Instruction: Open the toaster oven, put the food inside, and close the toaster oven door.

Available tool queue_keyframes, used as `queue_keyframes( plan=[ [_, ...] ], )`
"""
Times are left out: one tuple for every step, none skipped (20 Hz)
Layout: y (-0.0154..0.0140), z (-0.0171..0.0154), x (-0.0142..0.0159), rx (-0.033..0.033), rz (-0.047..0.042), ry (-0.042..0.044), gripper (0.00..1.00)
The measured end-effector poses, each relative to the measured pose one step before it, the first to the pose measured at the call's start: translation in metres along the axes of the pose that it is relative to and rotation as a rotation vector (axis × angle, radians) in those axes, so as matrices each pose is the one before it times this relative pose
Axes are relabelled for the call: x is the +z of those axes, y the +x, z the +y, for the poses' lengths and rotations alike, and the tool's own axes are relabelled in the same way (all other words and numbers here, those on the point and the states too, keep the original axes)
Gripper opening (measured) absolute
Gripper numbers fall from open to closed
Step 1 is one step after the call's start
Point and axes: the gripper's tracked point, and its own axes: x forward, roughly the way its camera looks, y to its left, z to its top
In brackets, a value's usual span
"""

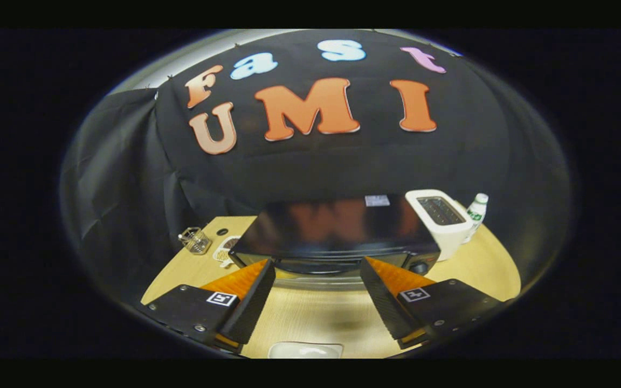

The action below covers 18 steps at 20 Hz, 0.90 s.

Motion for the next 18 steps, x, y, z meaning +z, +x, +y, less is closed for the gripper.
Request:
queue_keyframes(
  plan=[
    [-0.01124, -0.00223, 0.01913, -0.00700, -0.05497, -0.01193, 0.94],
    [-0.00827, 0.00024, 0.01922, -0.00596, -0.05829, -0.01239, 0.94],
    [-0.00792, -0.00134, 0.02075, -0.00475, -0.05665, -0.01145, 0.95],
    [-0.00960, -0.00143, 0.02034, -0.00547, -0.05347, -0.01042, 0.95],
    [-0.00663, -0.00018, 0.02090, -0.00155, -0.05936, -0.00669, 0.96],
    [-0.00724, 0.00041, 0.02059, -0.00098, -0.05555, -0.00738, 0.96],
    [-0.00513, -0.00012, 0.01874, 0.00068, -0.05375, -0.00682, 0.97],
    [-0.00407, -0.00241, 0.01443, -0.00314, -0.03607, -0.01233, 0.97],
    [-0.00426, -0.00358, 0.01124, -0.00783, -0.02141, -0.00997, 0.97],
    [-0.00456, -0.00318, 0.00704, -0.00688, -0.00760, -0.00633, 0.97],
    [-0.00330, -0.00182, 0.00878, -0.00512, -0.01216, -0.00033, 0.97],
    [-0.00238, -0.00176, 0.00928, 0.00045, -0.01611, -0.00204, 0.97],
    [-0.00277, 0.00183, 0.00779, -0.00604, -0.01419, -0.00246, 0.97],
    [0.00105, -0.00557, 0.00267, -0.00499, -0.00506, -0.00348, 0.97],
    [-0.00102, -0.00127, 0.00521, -0.00438, -0.00759, -0.00117, 0.97],
    [-0.00193, -0.00069, 0.00455, -0.00034, -0.00908, -0.00860, 0.97],
    [-0.00017, -0.00054, 0.00355, -0.00101, -0.01052, -0.00723, 0.97],
    [-0.00160, -0.00014, 0.00336, -0.00104, -0.00572, -0.00605, 0.97]
  ],
)
